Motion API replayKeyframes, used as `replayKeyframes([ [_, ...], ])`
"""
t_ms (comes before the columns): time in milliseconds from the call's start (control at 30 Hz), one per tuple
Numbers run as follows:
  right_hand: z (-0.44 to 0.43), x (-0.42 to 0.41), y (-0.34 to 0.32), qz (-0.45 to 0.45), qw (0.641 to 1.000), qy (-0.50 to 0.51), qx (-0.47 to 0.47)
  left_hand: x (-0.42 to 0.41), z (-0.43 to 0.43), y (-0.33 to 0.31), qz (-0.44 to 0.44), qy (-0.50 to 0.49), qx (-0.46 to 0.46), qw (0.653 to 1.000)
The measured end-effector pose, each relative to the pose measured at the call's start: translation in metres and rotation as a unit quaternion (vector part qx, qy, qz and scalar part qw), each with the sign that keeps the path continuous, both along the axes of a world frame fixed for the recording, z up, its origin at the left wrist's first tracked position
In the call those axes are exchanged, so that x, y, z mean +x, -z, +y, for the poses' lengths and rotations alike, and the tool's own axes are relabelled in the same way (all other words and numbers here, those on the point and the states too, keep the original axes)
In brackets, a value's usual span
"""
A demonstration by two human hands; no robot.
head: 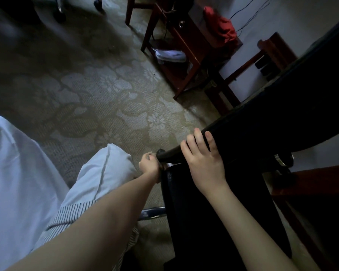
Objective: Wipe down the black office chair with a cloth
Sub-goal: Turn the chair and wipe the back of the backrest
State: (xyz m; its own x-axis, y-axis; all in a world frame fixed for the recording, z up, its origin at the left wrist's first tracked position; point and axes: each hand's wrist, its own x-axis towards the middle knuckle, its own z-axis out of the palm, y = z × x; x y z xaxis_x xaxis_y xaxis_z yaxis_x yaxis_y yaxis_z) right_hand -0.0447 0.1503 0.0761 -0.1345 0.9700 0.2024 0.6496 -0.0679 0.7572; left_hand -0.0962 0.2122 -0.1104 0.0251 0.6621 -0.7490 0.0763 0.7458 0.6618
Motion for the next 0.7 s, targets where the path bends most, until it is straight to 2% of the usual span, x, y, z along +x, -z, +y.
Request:
replayKeyframes([
  [133,-0.001,0.000,0.000,-0.004,1.000,0.004,-0.008,0.004,0.003,0.009,-0.019,-0.052,-0.096,0.994],
  [233,-0.002,-0.002,0.000,-0.002,1.000,0.010,-0.007,0.002,0.002,0.001,-0.029,-0.056,-0.129,0.990],
  [533,-0.001,-0.004,-0.002,0.006,1.000,0.011,0.003,-0.006,-0.004,-0.043,0.010,0.031,0.020,0.999],
  [700,-0.001,-0.008,-0.008,0.002,0.999,0.031,-0.028,-0.010,-0.006,-0.064,0.034,0.087,0.074,0.993],
])
